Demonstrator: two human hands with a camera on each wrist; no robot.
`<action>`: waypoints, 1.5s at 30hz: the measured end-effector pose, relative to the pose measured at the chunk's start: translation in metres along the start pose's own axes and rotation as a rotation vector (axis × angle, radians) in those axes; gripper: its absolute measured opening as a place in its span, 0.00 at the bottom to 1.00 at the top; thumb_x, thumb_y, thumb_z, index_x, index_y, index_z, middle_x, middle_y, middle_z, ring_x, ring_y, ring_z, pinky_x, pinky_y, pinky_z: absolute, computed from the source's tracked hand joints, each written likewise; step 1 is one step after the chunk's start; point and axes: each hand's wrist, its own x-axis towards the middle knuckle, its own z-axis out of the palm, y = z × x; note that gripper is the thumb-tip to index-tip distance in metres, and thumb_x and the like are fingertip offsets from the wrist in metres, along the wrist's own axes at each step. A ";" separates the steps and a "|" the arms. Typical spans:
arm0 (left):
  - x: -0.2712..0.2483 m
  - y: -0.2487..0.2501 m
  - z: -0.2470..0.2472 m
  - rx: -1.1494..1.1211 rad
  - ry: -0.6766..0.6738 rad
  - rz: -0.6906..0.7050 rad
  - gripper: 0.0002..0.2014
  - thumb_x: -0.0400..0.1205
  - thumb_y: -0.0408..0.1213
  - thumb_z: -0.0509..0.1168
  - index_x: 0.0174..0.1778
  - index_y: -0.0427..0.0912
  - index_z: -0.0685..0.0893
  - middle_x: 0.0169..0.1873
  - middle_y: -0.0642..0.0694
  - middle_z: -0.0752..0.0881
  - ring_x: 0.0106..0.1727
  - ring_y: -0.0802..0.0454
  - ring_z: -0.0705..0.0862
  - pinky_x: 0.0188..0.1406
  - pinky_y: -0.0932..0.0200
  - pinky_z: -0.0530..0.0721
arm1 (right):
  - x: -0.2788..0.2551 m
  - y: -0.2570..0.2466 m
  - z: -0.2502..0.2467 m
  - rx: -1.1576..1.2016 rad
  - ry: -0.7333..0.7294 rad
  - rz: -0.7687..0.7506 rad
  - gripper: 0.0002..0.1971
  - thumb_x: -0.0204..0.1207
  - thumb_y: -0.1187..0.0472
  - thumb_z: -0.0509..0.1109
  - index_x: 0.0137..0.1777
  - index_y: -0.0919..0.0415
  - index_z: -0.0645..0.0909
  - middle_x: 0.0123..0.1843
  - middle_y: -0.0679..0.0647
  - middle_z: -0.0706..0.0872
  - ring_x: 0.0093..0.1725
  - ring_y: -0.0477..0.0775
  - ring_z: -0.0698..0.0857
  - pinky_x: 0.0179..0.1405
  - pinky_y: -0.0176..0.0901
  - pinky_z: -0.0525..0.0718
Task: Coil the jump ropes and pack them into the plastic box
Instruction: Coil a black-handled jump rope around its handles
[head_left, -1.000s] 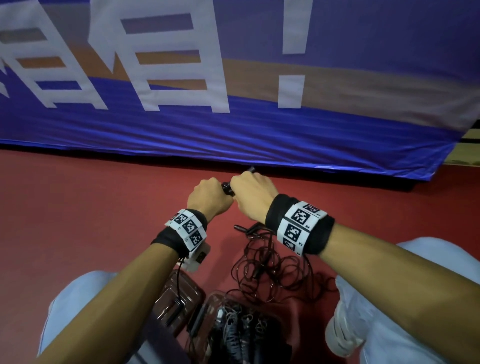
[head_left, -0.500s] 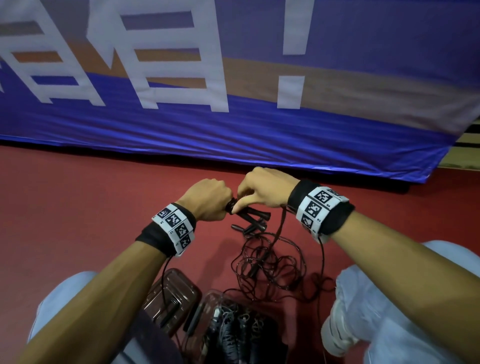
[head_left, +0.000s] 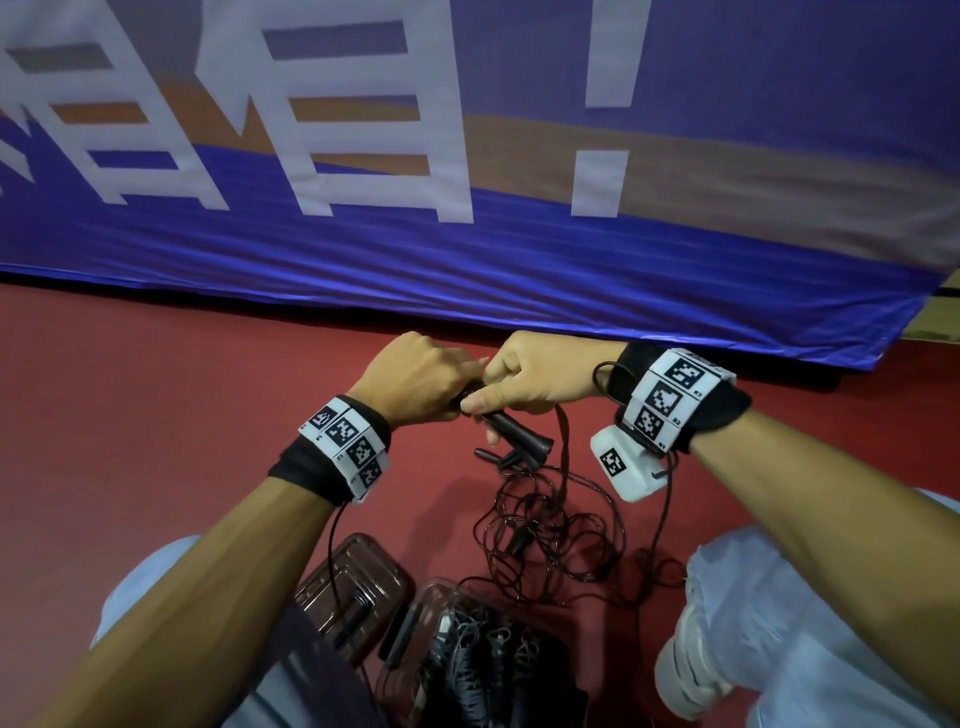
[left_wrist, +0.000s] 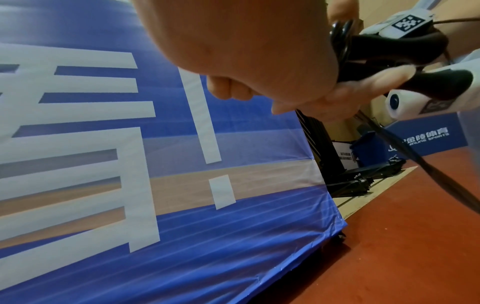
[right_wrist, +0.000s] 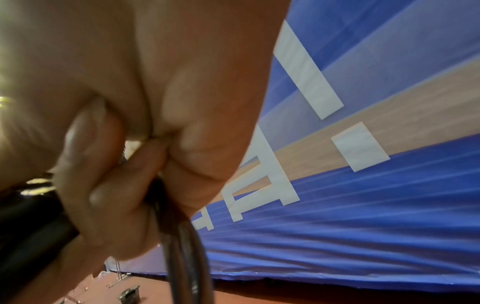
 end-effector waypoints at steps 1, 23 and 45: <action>0.000 0.000 0.000 -0.033 0.039 0.005 0.09 0.66 0.39 0.77 0.33 0.40 0.84 0.24 0.48 0.81 0.18 0.43 0.79 0.16 0.60 0.65 | -0.001 0.000 -0.002 0.011 -0.003 -0.003 0.20 0.83 0.45 0.73 0.41 0.62 0.91 0.31 0.46 0.89 0.24 0.50 0.64 0.26 0.43 0.61; 0.014 0.021 0.000 -0.548 0.573 -0.583 0.28 0.82 0.32 0.70 0.18 0.62 0.73 0.14 0.60 0.77 0.19 0.64 0.78 0.25 0.63 0.75 | 0.004 0.010 0.000 0.629 0.006 -0.129 0.23 0.95 0.58 0.47 0.51 0.70 0.81 0.32 0.53 0.85 0.15 0.39 0.60 0.24 0.41 0.54; 0.015 0.019 0.044 -0.479 -0.305 -1.300 0.12 0.77 0.45 0.68 0.43 0.40 0.78 0.39 0.43 0.82 0.42 0.39 0.83 0.42 0.50 0.84 | 0.041 0.000 0.062 0.079 0.518 0.441 0.08 0.83 0.66 0.60 0.41 0.62 0.75 0.34 0.55 0.80 0.27 0.53 0.75 0.24 0.41 0.70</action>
